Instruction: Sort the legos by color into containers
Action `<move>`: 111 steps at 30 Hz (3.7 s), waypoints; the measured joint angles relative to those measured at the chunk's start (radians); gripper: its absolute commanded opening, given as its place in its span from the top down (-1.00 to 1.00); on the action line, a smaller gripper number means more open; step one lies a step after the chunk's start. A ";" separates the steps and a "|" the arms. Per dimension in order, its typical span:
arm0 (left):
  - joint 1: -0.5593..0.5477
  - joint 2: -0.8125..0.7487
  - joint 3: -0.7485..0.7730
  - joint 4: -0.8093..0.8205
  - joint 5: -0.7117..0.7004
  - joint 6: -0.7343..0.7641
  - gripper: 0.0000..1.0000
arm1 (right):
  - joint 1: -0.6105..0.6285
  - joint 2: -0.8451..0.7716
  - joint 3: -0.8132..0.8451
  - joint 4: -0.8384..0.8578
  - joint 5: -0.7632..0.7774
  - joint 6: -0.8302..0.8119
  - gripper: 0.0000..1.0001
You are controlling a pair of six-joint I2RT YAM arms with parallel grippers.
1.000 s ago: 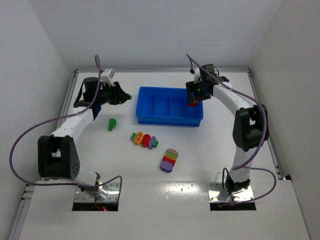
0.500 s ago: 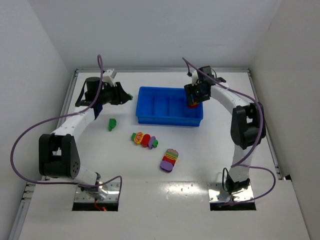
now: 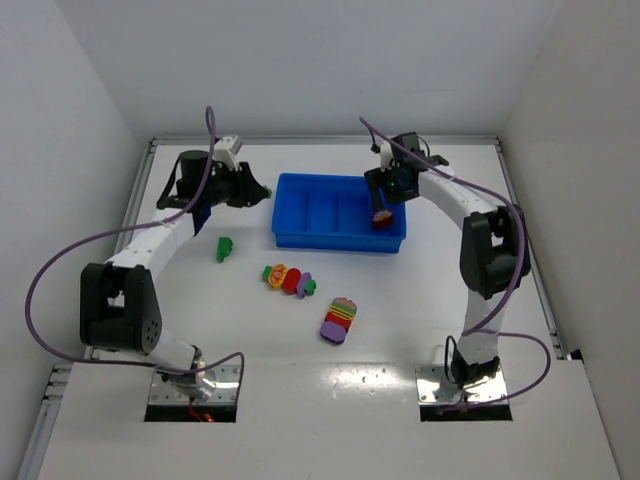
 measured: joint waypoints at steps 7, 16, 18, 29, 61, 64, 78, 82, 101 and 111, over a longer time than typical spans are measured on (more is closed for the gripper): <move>-0.010 0.059 0.076 -0.030 -0.002 0.036 0.54 | 0.008 0.000 -0.005 0.023 0.031 -0.003 -0.57; -0.091 0.217 0.252 -0.122 -0.079 0.121 0.38 | 0.009 -0.020 0.018 0.020 0.016 0.020 -0.71; -0.116 0.243 0.274 -0.139 -0.108 0.135 0.31 | 0.009 -0.031 0.043 0.019 0.011 0.029 -0.74; -0.221 0.416 0.421 -0.218 -0.272 0.174 0.28 | -0.006 -0.085 0.113 0.020 0.003 0.040 -0.79; -0.278 0.465 0.520 -0.330 -0.449 0.209 -0.12 | -0.090 -0.085 0.092 0.020 0.008 0.040 -0.79; -0.256 0.325 0.472 -0.325 -0.449 0.206 -0.17 | -0.088 -0.085 0.092 0.021 0.000 0.040 -0.79; 0.050 0.023 0.128 -0.642 -0.459 0.327 -0.17 | -0.038 -0.085 0.108 0.021 -0.027 0.042 -0.79; 0.058 0.023 0.090 -0.689 -0.448 0.367 -0.17 | -0.024 -0.085 0.108 0.020 -0.026 0.042 -0.79; 0.090 0.177 0.000 -0.598 -0.423 0.337 -0.10 | -0.019 -0.085 0.092 0.029 -0.024 0.042 -0.79; 0.090 0.233 0.000 -0.542 -0.417 0.313 0.03 | -0.031 -0.085 0.092 0.029 -0.024 0.042 -0.79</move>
